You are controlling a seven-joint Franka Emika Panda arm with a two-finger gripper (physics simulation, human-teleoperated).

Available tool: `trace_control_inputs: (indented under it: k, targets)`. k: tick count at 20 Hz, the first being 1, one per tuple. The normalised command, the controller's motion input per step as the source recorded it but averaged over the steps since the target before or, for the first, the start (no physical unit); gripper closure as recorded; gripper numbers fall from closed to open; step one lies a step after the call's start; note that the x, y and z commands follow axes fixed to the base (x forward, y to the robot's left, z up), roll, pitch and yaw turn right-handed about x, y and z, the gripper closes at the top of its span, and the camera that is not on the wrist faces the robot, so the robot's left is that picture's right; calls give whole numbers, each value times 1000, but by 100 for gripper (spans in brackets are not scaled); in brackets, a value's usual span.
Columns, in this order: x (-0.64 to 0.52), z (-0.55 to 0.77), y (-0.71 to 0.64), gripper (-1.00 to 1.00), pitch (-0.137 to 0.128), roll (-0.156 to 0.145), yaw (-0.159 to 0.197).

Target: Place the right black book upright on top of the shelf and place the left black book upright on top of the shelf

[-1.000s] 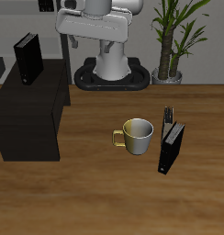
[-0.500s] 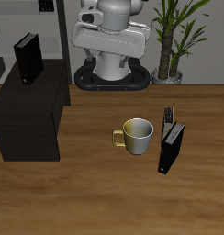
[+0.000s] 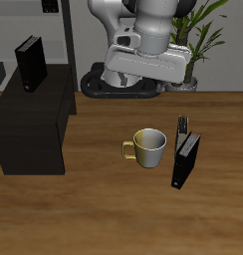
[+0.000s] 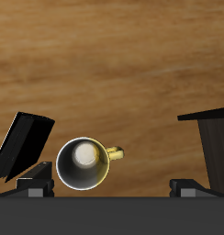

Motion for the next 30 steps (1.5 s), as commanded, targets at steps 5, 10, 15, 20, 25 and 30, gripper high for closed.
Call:
trace_control_inputs:
  k: [5, 10, 15, 20, 25, 30]
  targets:
    - [189, -269, 267, -100, 13, 21, -68]
    - [83, -277, 334, -100, 7, 19, -73]
    - [-94, -340, 601, -100, -25, 99, -46]
    - [120, -127, 168, -100, -9, 38, -36]
    - [95, -125, 175, -100, -4, 18, 2]
    - [37, -71, 162, -100, -12, 28, -4]
